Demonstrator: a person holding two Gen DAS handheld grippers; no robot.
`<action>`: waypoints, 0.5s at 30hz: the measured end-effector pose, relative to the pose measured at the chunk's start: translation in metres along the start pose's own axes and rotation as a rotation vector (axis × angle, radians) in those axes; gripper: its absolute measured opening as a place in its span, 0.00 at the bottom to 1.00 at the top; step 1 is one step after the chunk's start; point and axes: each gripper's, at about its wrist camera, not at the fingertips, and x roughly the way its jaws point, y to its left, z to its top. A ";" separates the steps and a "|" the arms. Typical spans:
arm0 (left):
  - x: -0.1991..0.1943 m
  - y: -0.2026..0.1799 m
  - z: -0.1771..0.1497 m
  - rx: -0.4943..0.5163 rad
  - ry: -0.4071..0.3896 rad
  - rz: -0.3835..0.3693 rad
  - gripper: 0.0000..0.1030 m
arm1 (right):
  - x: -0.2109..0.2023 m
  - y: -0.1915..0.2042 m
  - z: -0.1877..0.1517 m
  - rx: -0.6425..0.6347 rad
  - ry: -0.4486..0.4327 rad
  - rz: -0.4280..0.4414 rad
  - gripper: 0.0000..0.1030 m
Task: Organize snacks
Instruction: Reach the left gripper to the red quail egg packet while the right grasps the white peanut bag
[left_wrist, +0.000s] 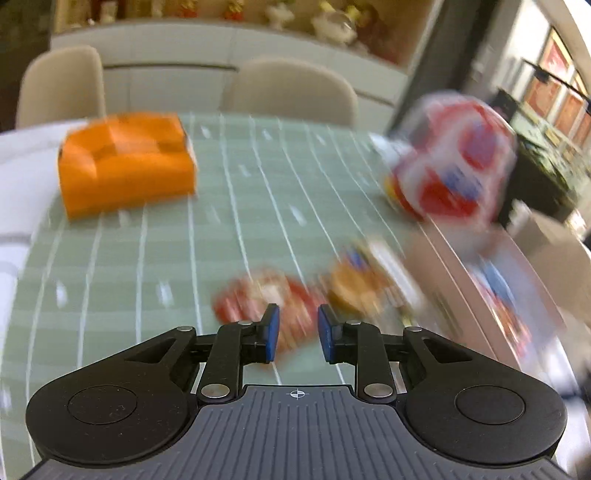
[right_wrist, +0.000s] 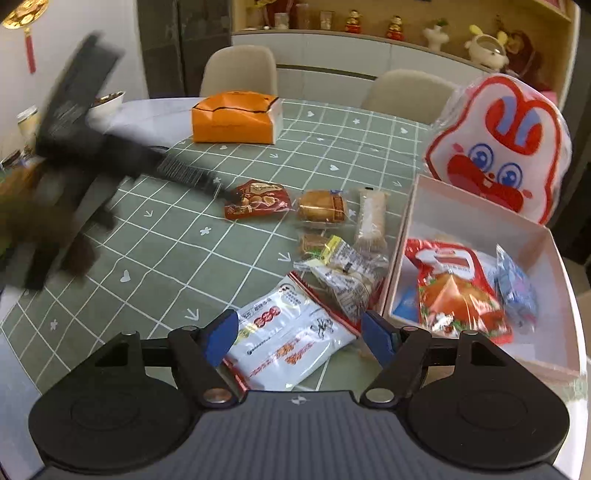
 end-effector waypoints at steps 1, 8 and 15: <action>0.014 0.006 0.012 -0.015 -0.002 0.017 0.26 | -0.002 -0.001 -0.002 0.017 0.006 -0.002 0.72; 0.076 0.037 0.030 -0.029 0.093 0.038 0.22 | -0.015 -0.006 -0.034 0.062 0.077 -0.091 0.72; 0.022 0.000 -0.027 0.109 0.108 -0.029 0.23 | 0.002 -0.034 -0.044 0.274 0.076 -0.014 0.72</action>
